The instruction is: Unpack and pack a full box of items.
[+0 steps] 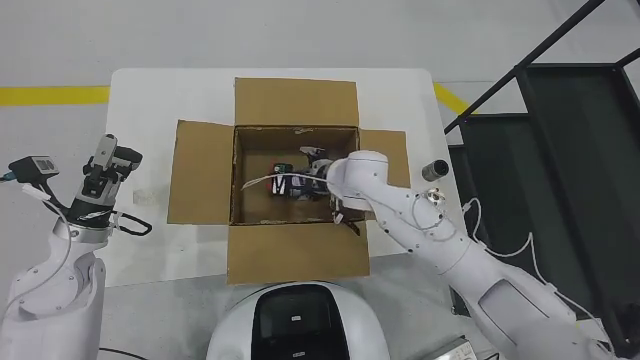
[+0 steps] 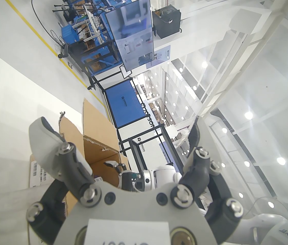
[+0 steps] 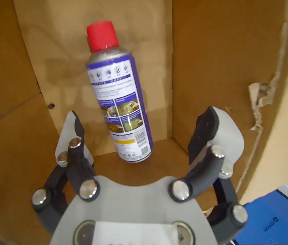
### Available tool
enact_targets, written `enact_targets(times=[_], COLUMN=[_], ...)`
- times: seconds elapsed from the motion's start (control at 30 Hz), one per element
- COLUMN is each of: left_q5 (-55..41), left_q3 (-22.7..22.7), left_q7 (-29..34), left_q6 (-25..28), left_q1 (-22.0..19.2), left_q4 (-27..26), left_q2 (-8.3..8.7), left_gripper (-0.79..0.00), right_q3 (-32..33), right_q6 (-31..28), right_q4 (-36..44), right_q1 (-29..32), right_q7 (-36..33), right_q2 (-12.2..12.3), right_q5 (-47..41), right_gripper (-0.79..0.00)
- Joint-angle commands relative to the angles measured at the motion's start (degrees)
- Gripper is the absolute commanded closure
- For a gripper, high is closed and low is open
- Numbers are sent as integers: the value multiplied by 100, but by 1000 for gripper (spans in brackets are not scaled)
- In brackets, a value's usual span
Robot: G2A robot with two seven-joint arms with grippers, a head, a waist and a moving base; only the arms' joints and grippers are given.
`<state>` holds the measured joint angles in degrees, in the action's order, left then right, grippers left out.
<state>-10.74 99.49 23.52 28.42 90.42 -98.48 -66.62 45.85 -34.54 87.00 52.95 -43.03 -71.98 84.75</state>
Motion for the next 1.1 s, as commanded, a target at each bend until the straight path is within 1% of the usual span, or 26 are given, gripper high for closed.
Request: enact_targets(times=[0.0,0.17,0.23,0.33,0.47,0.53,0.6,0.67,0.83,0.97,1.07], left_q5=[0,0,0,0,0,0,0,0,0,0,0], left_q3=[0,0,0,0,0,0,0,0,0,0,0], left_q7=[0,0,0,0,0,0,0,0,0,0,0], left_q6=[0,0,0,0,0,0,0,0,0,0,0], left_q1=[0,0,0,0,0,0,0,0,0,0,0], left_q4=[0,0,0,0,0,0,0,0,0,0,0], left_q2=[0,0,0,0,0,0,0,0,0,0,0], left_gripper=[-785,-785,-785,-785,-785,-785,-785,-785,-785,-785,-785], right_q3=[379,1543,2039,2725,3569,3900,4166,4447,4940,5073,5074], right_q6=[37,-315,-465,-618,-458,-461,-656,-678,-818,-1046,-1068], right_q4=[453,1423,1689,2012,2359,2516,2430,2274,1693,1464,1458], right_q1=[309,1237,1645,2237,2979,3310,3631,3896,4362,4480,4476], right_q7=[485,1459,1708,1902,2236,2653,3222,3673,4716,5186,5240], right_q2=[85,353,453,584,708,756,796,831,878,904,907], right_q5=[-305,-1013,-1230,-1325,-1071,-723,-632,-443,-556,-645,-661], right_gripper=[-785,-785,-785,-785,-785,-785,-785,-785,-785,-785,-785])
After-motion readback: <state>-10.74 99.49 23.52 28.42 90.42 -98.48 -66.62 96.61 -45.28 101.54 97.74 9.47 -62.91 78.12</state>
